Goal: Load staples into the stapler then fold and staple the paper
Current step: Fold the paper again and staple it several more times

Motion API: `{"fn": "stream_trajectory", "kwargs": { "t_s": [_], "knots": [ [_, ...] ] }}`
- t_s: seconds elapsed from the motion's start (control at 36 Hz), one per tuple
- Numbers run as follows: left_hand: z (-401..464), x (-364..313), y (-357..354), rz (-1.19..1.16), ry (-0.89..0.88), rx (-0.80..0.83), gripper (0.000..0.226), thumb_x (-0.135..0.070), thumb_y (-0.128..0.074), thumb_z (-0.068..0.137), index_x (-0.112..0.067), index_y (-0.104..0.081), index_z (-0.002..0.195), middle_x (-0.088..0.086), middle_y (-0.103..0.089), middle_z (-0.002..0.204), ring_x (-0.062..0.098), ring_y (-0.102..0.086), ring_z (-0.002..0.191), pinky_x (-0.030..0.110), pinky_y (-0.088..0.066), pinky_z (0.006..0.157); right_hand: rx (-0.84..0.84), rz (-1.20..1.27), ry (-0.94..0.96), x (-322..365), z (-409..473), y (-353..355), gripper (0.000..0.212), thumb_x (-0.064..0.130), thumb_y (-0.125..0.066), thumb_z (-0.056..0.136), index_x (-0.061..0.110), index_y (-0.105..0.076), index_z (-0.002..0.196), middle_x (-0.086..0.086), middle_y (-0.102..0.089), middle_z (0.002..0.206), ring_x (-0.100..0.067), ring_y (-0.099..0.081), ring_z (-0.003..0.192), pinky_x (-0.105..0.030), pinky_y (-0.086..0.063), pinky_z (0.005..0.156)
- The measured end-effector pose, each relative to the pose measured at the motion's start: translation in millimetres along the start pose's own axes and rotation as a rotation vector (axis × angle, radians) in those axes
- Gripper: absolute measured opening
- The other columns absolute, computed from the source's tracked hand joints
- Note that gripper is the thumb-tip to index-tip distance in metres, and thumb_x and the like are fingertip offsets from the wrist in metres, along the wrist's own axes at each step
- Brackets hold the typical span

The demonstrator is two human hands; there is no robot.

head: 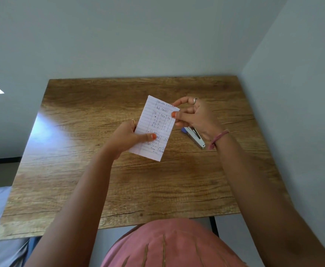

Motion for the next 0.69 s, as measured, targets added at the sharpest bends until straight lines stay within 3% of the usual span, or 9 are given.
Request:
{"fn": "stream_trajectory", "kwargs": {
  "t_s": [0.11, 0.25, 0.39, 0.44, 0.56, 0.61, 0.69],
  "knots": [
    [1.8, -17.3, 4.1, -0.135, -0.124, -0.099, 0.031, -0.021, -0.073, 0.081, -0.011, -0.064, 0.110, 0.004, -0.076, 0.099, 0.020, -0.073, 0.089, 0.034, -0.060, 0.072, 0.027, -0.045, 0.034, 1.6, -2.0, -0.9, 0.020, 0.007, -0.071, 0.085, 0.013, -0.063, 0.101, -0.009, -0.077, 0.090, -0.020, -0.074, 0.081, -0.021, -0.057, 0.061],
    [3.1, -37.6, 6.8, -0.183, -0.293, -0.326, 0.010, -0.019, -0.065, 0.090, -0.014, -0.067, 0.099, -0.001, -0.076, 0.089, 0.013, -0.073, 0.081, 0.022, -0.057, 0.064, 0.002, -0.128, 0.145, 6.4, -3.6, -4.5, 0.023, 0.009, -0.069, 0.088, 0.016, -0.066, 0.109, -0.005, -0.077, 0.092, -0.015, -0.074, 0.083, -0.025, -0.060, 0.066],
    [4.4, -38.2, 5.0, -0.217, -0.318, -0.390, 0.015, -0.020, -0.065, 0.091, -0.012, -0.069, 0.102, 0.002, -0.076, 0.091, 0.016, -0.073, 0.083, 0.029, -0.059, 0.069, -0.064, -0.221, 0.263, 10.9, -5.0, -5.5, 0.031, 0.009, -0.066, 0.090, 0.014, -0.065, 0.121, 0.006, -0.073, 0.098, -0.007, -0.072, 0.084, -0.017, -0.057, 0.065],
    [4.7, -36.8, 4.0, -0.238, -0.317, -0.423, 0.013, -0.020, -0.066, 0.090, -0.014, -0.070, 0.101, 0.000, -0.076, 0.088, 0.015, -0.073, 0.082, 0.028, -0.059, 0.068, -0.108, -0.287, 0.323, 13.0, -5.5, -6.0, 0.032, 0.009, -0.066, 0.090, 0.014, -0.066, 0.121, 0.004, -0.072, 0.102, -0.009, -0.072, 0.082, -0.023, -0.059, 0.066],
    [4.0, -35.6, 2.6, -0.263, -0.311, -0.468, 0.012, -0.020, -0.067, 0.089, -0.015, -0.071, 0.100, -0.001, -0.076, 0.087, 0.014, -0.073, 0.081, 0.029, -0.059, 0.069, -0.171, -0.395, 0.412, 14.3, -7.7, -8.9, 0.031, 0.013, -0.066, 0.090, 0.023, -0.064, 0.119, 0.000, -0.075, 0.099, -0.030, -0.068, 0.070, -0.048, -0.057, 0.058],
    [3.4, -35.2, 2.6, -0.274, -0.303, -0.487, 0.010, -0.019, -0.068, 0.089, -0.016, -0.071, 0.098, 0.000, -0.076, 0.087, 0.015, -0.073, 0.081, 0.032, -0.060, 0.071, -0.199, -0.460, 0.480, 15.5, -9.0, -9.9, 0.028, 0.013, -0.066, 0.091, 0.017, -0.067, 0.118, 0.000, -0.076, 0.092, -0.029, -0.062, 0.057, -0.042, -0.051, 0.047],
    [3.3, -35.4, 2.3, -0.301, -0.290, -0.500, 0.009, -0.018, -0.068, 0.089, -0.016, -0.071, 0.097, 0.000, -0.076, 0.086, 0.015, -0.073, 0.080, 0.030, -0.060, 0.069, -0.208, -0.525, 0.559, 19.1, -10.4, -12.8, 0.024, 0.010, -0.064, 0.091, 0.010, -0.069, 0.115, -0.005, -0.074, 0.104, -0.016, -0.059, 0.051, -0.029, -0.047, 0.043]
  ]
}}
Point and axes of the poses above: each hand's wrist, its own z-axis towards the middle knuckle, its own y-axis out of the back of the hand, x = y × z, the point moved 4 cm from there along z, towards the middle knuckle
